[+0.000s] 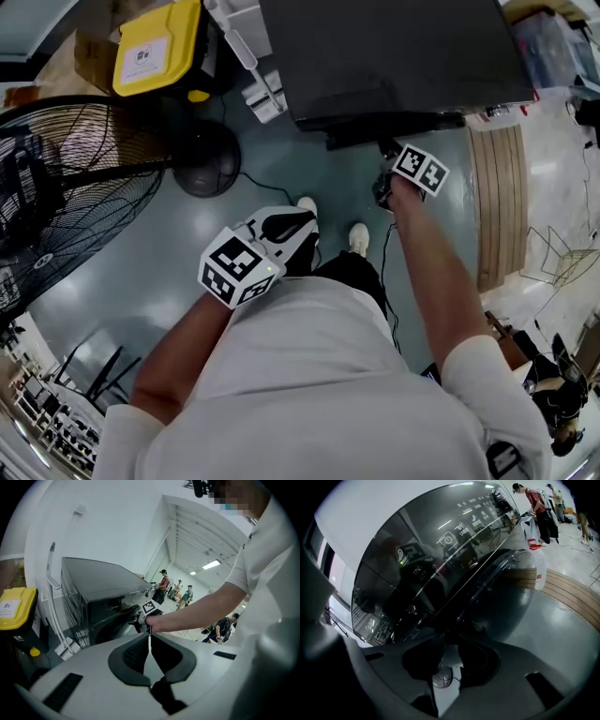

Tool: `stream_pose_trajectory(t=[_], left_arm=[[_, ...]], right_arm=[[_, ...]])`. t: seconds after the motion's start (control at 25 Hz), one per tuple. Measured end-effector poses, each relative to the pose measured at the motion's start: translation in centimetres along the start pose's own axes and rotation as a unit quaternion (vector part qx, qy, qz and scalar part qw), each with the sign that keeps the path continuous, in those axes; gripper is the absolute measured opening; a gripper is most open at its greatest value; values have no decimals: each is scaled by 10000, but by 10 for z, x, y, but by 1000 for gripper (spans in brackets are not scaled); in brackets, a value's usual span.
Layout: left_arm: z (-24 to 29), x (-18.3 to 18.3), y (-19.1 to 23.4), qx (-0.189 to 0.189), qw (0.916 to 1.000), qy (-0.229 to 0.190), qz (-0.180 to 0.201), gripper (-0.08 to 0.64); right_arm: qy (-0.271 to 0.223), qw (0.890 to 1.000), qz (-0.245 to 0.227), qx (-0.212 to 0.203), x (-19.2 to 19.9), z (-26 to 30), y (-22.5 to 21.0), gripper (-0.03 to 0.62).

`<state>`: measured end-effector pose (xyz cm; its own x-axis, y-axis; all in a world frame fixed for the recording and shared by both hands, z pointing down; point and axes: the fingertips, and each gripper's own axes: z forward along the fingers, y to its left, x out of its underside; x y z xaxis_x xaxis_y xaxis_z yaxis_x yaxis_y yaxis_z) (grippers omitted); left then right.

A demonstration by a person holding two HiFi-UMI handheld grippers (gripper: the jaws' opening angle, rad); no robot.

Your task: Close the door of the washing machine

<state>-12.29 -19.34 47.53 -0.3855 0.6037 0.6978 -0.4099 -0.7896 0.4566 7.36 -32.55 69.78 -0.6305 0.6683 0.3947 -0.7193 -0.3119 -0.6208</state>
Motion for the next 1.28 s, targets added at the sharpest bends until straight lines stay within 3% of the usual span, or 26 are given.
stream_pose_trajectory(t=[0.16, 0.4, 0.68, 1.12, 1.28], left_arm=[[3, -2, -6, -16, 10000, -33, 57, 21], [11, -6, -25, -57, 9998, -160, 117, 21], [33, -10, -56, -149, 9990, -392, 178, 21], [56, -9, -112, -528, 9953, -807, 8, 21], [61, -3, -132, -654, 9931, -973, -47, 21]], right_arm=[[27, 9998, -152, -88, 2, -2, -1, 101], [529, 9932, -999, -268, 12, -20, 8, 95], [1054, 9676, -2243, -475, 34, -71, 2, 86], [1295, 9452, -2848, -933, 50, -182, -19, 72], [1369, 9288, -3273, -1075, 60, -225, -23, 64]])
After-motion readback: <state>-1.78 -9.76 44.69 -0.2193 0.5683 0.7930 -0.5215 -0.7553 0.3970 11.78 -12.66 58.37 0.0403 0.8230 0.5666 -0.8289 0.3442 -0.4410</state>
